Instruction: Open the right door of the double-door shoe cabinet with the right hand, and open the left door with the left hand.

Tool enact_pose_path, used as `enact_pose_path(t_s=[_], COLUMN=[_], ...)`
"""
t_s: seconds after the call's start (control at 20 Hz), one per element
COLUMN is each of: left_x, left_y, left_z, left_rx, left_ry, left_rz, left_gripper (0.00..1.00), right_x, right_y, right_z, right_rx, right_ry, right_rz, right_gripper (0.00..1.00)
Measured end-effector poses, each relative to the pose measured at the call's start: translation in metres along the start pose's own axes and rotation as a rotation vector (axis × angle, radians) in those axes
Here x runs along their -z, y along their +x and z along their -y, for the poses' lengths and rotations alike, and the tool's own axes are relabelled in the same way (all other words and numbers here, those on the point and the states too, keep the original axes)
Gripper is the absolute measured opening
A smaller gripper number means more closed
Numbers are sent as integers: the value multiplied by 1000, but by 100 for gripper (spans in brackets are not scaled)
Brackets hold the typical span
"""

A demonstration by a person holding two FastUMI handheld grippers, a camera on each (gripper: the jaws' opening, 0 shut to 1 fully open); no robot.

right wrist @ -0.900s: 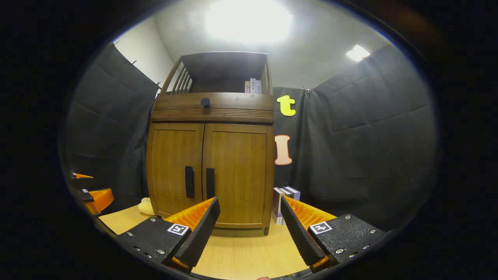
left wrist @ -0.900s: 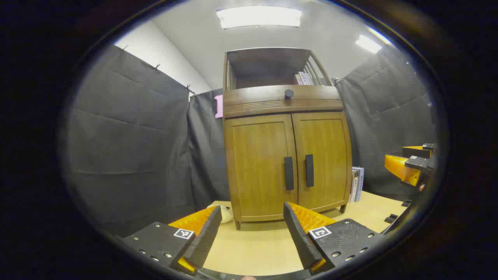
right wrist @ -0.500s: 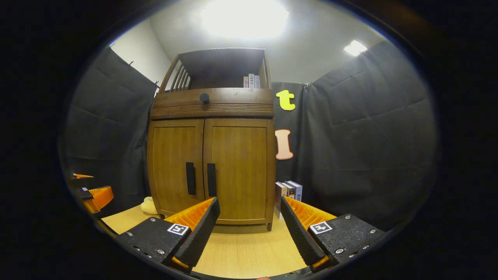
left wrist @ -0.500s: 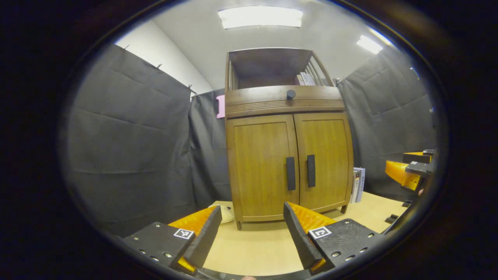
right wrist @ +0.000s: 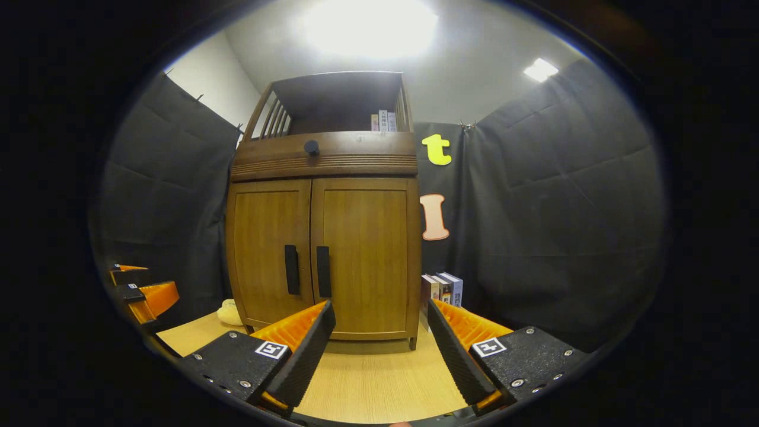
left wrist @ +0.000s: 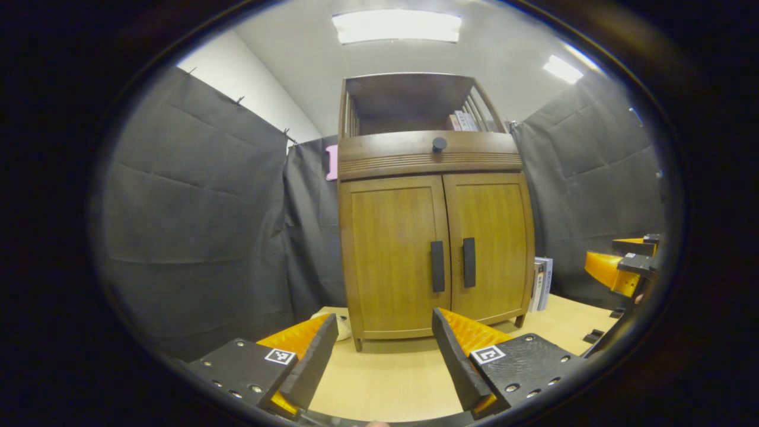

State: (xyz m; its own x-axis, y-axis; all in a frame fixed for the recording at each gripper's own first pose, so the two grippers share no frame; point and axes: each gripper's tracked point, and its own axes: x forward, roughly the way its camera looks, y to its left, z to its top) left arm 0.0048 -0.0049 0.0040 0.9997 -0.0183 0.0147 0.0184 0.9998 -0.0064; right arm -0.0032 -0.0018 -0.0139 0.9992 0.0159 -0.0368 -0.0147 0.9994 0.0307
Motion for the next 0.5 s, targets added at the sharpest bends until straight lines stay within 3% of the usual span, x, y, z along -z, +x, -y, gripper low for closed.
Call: enact_pose_path(t_s=[0.5], left_x=[-2], left_y=[-1], left_z=[-7], left_rx=[-30], left_ry=[2], left_rz=[12], left_gripper=[91], right_x=[-8], right_y=[37], right_z=[-18], right_rx=[-72], right_ry=[10], right_rz=[-11], right_gripper=[96])
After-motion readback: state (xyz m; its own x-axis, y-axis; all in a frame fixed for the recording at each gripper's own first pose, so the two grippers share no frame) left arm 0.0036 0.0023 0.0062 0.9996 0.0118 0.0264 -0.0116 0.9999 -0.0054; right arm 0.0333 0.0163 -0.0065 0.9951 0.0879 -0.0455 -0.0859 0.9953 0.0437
